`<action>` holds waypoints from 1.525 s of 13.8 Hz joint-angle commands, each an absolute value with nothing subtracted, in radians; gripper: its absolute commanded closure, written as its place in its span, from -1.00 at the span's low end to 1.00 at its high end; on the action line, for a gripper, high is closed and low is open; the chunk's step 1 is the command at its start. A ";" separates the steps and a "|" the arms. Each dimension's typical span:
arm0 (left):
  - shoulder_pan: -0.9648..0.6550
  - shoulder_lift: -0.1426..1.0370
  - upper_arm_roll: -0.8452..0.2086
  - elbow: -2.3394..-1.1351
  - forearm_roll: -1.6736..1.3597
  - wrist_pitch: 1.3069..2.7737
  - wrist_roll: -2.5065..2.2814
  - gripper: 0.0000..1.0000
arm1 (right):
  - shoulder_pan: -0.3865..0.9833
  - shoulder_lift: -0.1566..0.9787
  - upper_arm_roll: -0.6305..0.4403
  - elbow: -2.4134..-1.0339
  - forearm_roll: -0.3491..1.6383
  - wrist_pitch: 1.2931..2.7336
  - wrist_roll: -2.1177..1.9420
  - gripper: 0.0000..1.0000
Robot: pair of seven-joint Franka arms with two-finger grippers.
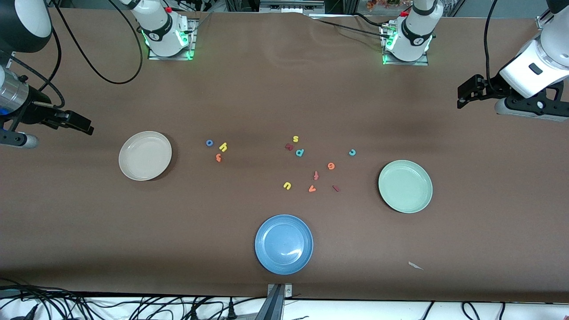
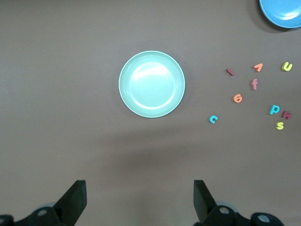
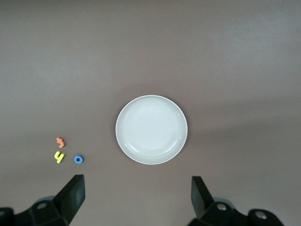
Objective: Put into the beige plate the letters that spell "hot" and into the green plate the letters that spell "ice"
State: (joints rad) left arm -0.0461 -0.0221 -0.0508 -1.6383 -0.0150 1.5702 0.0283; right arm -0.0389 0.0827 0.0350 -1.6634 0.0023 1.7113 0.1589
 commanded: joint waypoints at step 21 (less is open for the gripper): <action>-0.123 0.343 -0.115 -1.420 -0.037 1.549 0.061 -1.00 | 0.225 0.205 0.041 -1.831 0.025 1.914 0.505 -0.98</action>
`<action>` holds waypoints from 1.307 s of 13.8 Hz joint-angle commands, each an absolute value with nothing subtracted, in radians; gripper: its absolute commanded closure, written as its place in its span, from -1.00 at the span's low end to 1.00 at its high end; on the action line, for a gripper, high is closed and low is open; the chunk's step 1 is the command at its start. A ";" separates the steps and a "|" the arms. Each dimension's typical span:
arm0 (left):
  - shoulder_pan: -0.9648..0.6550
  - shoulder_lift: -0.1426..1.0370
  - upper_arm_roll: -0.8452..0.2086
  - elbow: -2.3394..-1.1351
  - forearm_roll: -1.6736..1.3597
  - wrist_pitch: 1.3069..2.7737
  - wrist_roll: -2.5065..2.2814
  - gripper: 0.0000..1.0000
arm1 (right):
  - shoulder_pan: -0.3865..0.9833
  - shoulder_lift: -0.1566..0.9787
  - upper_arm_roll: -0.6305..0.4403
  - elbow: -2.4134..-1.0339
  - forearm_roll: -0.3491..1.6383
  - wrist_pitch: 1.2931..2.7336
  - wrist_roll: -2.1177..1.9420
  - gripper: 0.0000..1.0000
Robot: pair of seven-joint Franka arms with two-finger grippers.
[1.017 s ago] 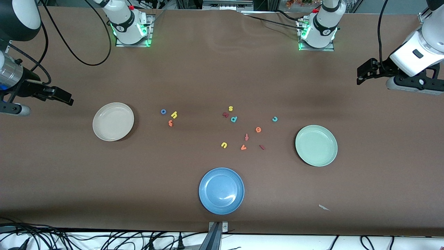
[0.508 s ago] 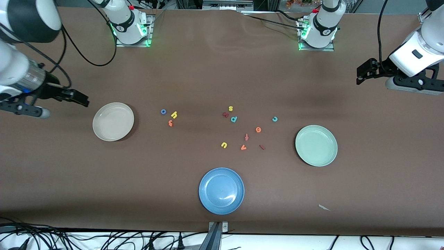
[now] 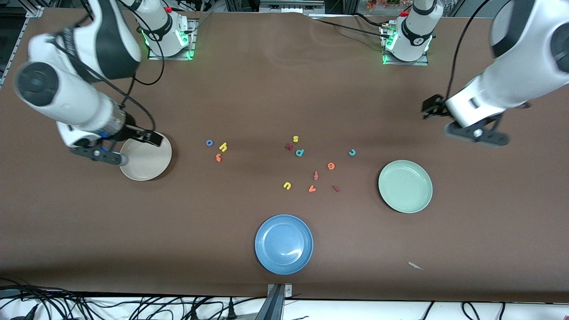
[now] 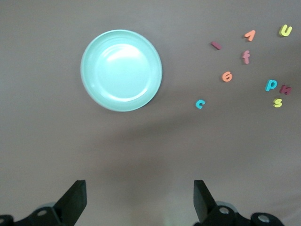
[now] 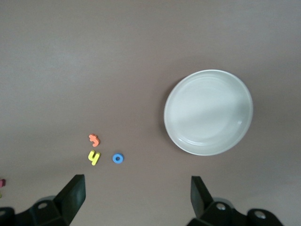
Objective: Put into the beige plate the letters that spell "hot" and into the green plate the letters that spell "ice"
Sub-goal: 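Reach the right gripper to the blue ring while the left gripper reaches the pink i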
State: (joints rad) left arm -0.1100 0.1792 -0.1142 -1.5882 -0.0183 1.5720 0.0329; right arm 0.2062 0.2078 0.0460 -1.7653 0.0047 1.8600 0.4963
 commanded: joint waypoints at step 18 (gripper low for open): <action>-0.247 0.778 -0.146 -1.367 -0.058 2.091 0.588 -1.00 | 0.253 0.391 0.149 -2.195 0.071 2.448 0.508 -0.74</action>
